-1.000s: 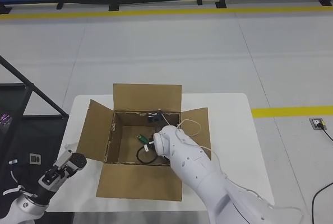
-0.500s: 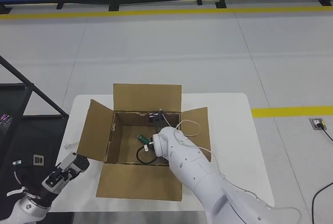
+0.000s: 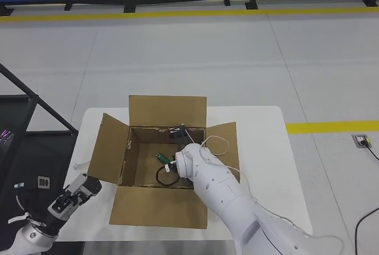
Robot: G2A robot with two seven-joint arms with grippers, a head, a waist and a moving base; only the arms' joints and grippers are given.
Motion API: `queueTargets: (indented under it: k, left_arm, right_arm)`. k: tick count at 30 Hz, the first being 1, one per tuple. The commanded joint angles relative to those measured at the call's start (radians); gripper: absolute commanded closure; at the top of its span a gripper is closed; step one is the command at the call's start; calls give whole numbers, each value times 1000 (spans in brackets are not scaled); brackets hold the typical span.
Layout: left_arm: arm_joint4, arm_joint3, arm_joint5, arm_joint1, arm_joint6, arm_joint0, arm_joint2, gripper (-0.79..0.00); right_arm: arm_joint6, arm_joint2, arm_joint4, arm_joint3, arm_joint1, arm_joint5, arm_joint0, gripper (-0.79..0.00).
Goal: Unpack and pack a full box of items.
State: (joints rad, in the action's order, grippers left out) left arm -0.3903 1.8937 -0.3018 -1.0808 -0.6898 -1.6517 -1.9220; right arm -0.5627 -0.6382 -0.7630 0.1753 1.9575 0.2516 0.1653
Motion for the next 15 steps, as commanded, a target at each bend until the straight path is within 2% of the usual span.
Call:
queueTargets:
  k: [1, 10, 15]
  left_arm:
    - [4, -1, 5, 0, 0, 4, 3, -785]
    - [21, 7, 27, 3, -17, 26, 21, -785]
    - [34, 10, 36, 5, -32, 42, 36, -785]
  right_arm:
    - [5, 2, -11, 12, 2, -6, -6, 0]
    - [27, 24, -91, 102, 8, -44, -24, 0]
    - [33, 16, -126, 171, -6, -40, -25, 0]
